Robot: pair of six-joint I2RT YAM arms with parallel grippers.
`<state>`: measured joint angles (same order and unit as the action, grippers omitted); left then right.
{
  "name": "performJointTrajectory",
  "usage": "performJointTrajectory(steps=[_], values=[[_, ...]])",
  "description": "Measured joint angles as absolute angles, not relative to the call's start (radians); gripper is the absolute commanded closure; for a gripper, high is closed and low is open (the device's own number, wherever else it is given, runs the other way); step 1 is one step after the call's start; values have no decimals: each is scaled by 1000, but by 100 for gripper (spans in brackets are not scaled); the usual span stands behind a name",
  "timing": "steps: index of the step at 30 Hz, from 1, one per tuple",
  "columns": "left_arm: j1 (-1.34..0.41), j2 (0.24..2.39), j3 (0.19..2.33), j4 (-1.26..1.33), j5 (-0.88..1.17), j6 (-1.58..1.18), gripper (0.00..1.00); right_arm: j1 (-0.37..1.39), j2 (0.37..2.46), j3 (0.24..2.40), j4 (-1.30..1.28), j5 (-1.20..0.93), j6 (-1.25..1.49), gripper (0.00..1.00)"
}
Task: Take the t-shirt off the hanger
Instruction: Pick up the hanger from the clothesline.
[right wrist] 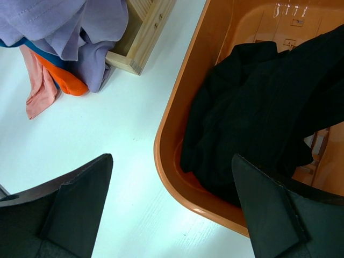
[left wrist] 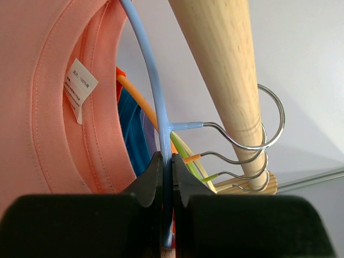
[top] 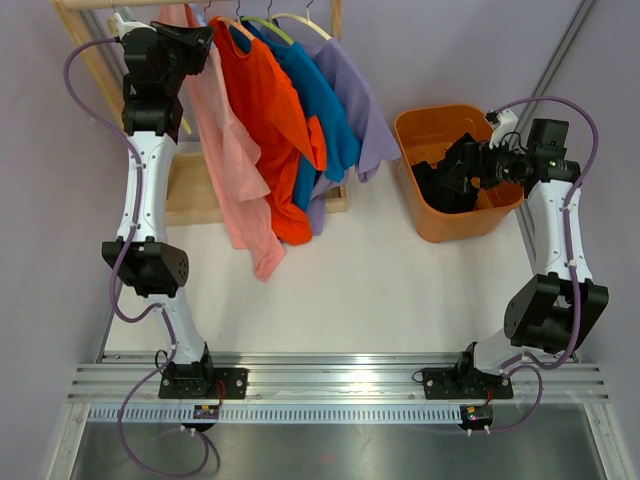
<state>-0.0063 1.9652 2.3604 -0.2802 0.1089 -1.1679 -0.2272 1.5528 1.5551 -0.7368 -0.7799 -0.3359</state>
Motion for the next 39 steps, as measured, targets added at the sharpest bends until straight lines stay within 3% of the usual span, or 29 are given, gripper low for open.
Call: performJointTrajectory(steps=[21, 39], values=[[-6, 1636, 2003, -271, 192, -1148, 100, -227, 1531, 1556, -764, -818, -380, 1], [-6, 1325, 1722, -346, 387, -1080, 100, -184, 1527, 1674, -1065, -1024, -638, 1]])
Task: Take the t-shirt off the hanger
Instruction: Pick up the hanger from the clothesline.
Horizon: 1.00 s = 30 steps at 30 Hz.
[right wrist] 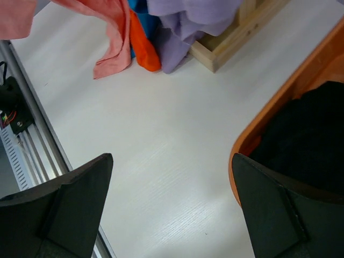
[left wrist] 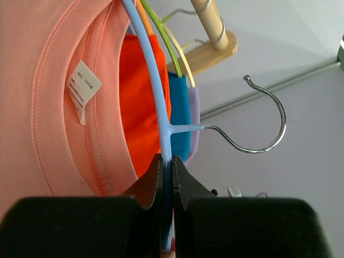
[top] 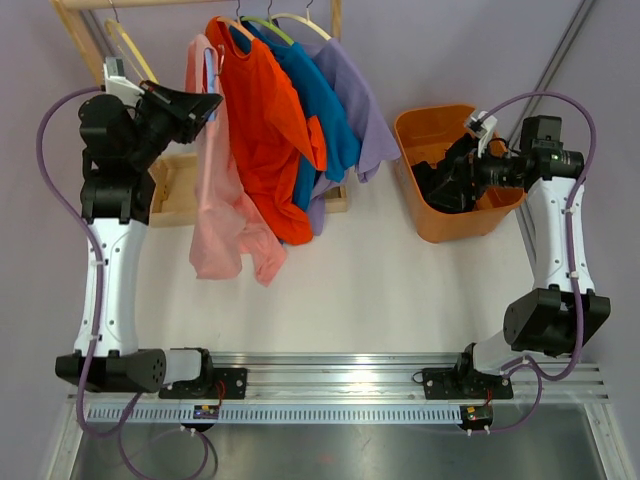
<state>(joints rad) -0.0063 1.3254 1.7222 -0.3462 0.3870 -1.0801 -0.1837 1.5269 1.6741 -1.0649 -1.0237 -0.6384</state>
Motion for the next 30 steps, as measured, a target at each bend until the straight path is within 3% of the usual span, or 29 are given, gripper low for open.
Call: performJointTrajectory(steps=[10, 21, 30], values=[[-6, 1045, 1457, -392, 626, -1032, 100, 19, 1481, 1698, -1294, -1156, -969, 1], [-6, 832, 1262, -501, 985, -947, 100, 139, 1456, 1779, -1336, -1346, -1304, 1], [-67, 760, 1144, -543, 1144, -914, 100, 259, 1430, 1818, -1277, -1400, -1195, 1]])
